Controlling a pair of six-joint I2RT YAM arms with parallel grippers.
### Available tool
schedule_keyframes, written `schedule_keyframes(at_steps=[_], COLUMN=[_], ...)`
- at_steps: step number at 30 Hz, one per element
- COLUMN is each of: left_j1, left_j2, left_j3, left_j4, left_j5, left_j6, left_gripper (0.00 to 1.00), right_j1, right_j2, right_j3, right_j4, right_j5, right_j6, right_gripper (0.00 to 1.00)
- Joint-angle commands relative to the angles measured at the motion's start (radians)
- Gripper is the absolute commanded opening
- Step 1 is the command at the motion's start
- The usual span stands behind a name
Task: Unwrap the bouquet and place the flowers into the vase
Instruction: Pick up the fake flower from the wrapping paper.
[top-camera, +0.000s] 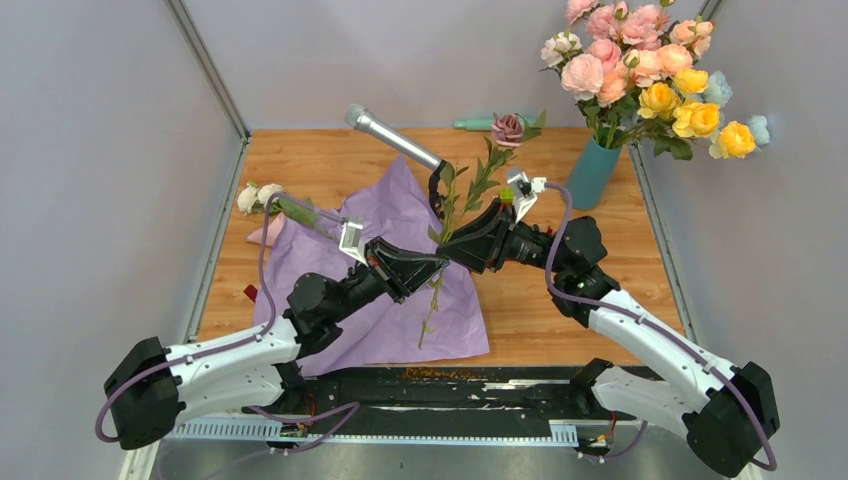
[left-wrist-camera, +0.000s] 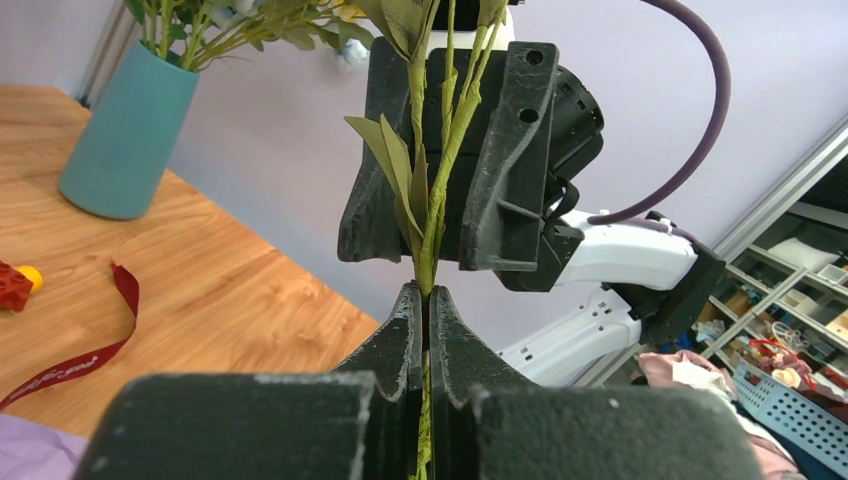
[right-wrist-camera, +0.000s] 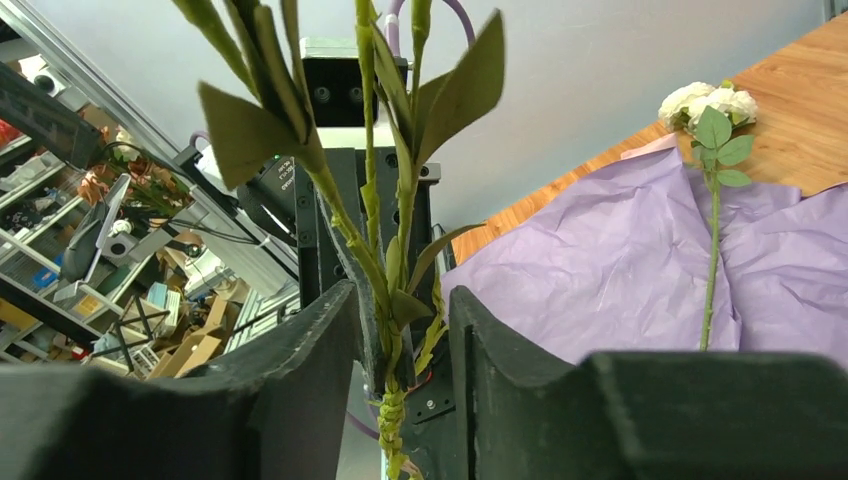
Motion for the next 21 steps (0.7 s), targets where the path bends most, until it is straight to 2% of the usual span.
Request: schedule_keyframes(at_steps=[1, 7, 10, 11, 16, 17, 19, 20, 21], left_j1=[-0.009, -0.010, -0.010, -0.010, -0.011, -0.011, -0.008, -0.009, -0.009], left_j2=[0.007, 0.017, 0.024, 0.026, 0.014, 0.005, -0.009, -0.013, -0.022], left_j3=[-0.001, 0.001, 0.004, 0.006, 0.030, 0.036, 0.064, 0.098, 0.116], left_j4=[0.064, 0.060, 0.041, 0.027, -0.089, -0.108, -0.182, -0.267, -0.316], left_j5=[0.013, 0.005, -0.006, -0.010, -0.032, -0.025, -0.006, -0.002, 0.002], left_j6=[-0.012, -0.016, -0.022, -0.021, -0.006, 0.003, 0.061, 0.080, 0.125], left_gripper=[0.00, 0.00, 0.00, 0.00, 0.02, 0.05, 0.27, 0.43, 0.51], right_j1=[0.006, 0.007, 0.006, 0.006, 0.007, 0.007, 0.006, 0.007, 0.006], right_j2=[-0.003, -0.012, -0.019, -0.022, -0.045, -0.052, -0.066, -0.074, -0.085], right_j3=[0.036, 0.032, 0.029, 0.030, 0.027, 0.033, 0.050, 0.061, 0.075], right_j4=[0.070, 0.065, 0.053, 0.047, 0.012, -0.010, -0.070, -0.113, -0.161], right_j5=[0.030, 0.033, 0.038, 0.039, 0.054, 0.057, 0.077, 0.093, 0.110], right_j6=[0.012, 0.012, 0.004, 0.001, -0.028, -0.042, -0.091, -0.121, -0.153], right_gripper=[0.36, 0.19, 0.03, 0.00, 0.00, 0.00, 0.00, 0.00, 0.00])
